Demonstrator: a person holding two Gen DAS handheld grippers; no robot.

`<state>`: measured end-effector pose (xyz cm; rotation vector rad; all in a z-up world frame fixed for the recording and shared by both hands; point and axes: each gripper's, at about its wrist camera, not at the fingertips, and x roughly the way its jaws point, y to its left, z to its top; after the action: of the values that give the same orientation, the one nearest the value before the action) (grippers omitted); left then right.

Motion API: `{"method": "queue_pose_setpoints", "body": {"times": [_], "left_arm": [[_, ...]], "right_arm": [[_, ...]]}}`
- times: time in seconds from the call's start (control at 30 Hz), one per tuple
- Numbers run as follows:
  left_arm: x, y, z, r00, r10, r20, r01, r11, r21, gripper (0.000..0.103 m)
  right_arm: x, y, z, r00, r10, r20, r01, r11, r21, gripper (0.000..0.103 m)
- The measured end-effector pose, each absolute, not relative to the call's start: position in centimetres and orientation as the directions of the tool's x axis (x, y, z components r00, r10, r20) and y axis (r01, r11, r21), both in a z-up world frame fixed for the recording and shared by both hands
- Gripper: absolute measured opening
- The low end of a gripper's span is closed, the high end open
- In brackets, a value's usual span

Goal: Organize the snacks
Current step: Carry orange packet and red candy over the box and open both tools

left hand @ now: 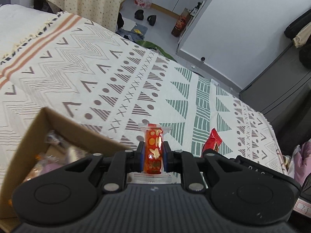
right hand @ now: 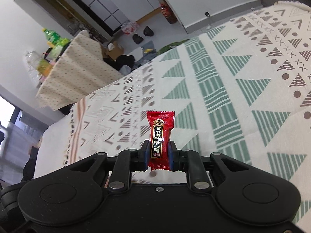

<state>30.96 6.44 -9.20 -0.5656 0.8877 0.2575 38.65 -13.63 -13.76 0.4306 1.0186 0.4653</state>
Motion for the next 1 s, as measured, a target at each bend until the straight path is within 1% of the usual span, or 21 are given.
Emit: {"method": "queue_pose_setpoints", "body": {"times": [0.5,0.73,1.0], "left_arm": [[23.1,9.7,-4.7,0.661,0.005,-0.751,-0.406,0.843,-0.352,0.017],[20.5,11.3,-3.9,0.674,0.003,-0.739,-0.4,0.842,-0.361,0.017],[18.8,13.1,-3.8,0.678,0.003,-0.735,-0.407,0.834,-0.372,0.017]], "right_arm": [[30.7,-10.2,-8.9,0.46,0.598,-0.656,-0.28,0.799,0.532,0.019],[28.3,-8.2,-7.4,0.453,0.612,-0.648,-0.337,0.791,0.511,0.019],[26.7,-5.8,-7.2,0.427,0.622,-0.656,-0.377,0.782,0.496,0.019]]}}
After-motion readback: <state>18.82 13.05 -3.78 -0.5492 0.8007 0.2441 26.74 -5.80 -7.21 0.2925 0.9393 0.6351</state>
